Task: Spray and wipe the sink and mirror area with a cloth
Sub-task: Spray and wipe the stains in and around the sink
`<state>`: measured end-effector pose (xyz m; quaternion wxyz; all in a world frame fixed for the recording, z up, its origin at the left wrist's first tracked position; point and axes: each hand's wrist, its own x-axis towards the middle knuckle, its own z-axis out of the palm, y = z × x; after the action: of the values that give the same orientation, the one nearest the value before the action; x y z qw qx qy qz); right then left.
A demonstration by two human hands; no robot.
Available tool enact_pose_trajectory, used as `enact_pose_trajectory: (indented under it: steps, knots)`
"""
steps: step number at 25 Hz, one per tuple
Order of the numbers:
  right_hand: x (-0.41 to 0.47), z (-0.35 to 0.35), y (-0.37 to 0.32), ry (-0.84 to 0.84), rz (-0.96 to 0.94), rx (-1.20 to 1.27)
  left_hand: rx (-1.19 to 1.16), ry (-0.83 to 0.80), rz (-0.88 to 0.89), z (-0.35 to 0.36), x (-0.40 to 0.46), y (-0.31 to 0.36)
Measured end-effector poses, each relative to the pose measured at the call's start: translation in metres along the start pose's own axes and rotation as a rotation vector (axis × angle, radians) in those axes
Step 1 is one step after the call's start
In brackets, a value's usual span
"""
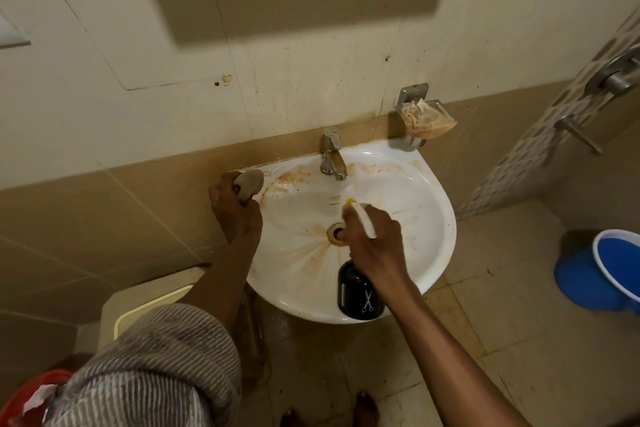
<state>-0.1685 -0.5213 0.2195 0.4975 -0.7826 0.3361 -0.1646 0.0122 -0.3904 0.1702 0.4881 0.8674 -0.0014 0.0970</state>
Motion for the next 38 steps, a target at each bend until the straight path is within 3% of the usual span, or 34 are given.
enact_pose_trajectory:
  steps: [8, 13, 22, 29, 35, 38]
  knots:
    - [0.020, -0.050, 0.034, 0.232, 0.150, -0.050, -0.039, -0.023, -0.022, 0.010, -0.003, 0.007]
    - [0.015, -0.067, 0.048, 0.274, 0.201, -0.059, -0.078, -0.030, -0.017, 0.015, 0.003, 0.009]
    - [-0.001, -0.030, 0.039, 0.007, 0.127, 0.008, -0.061, -0.072, 0.078, 0.028, 0.014, 0.003]
    - [0.004, -0.009, 0.022, -0.067, 0.025, 0.042, 0.087, -0.085, 0.137, 0.056, 0.043, 0.004]
    - [0.012, -0.002, 0.028, -0.077, -0.008, 0.102, 0.178, -0.306, 0.338, 0.112, 0.040, 0.009]
    - [0.013, -0.002, 0.037, -0.070, 0.024, 0.101, 0.225, -0.318, 0.283, 0.144, 0.042, 0.015]
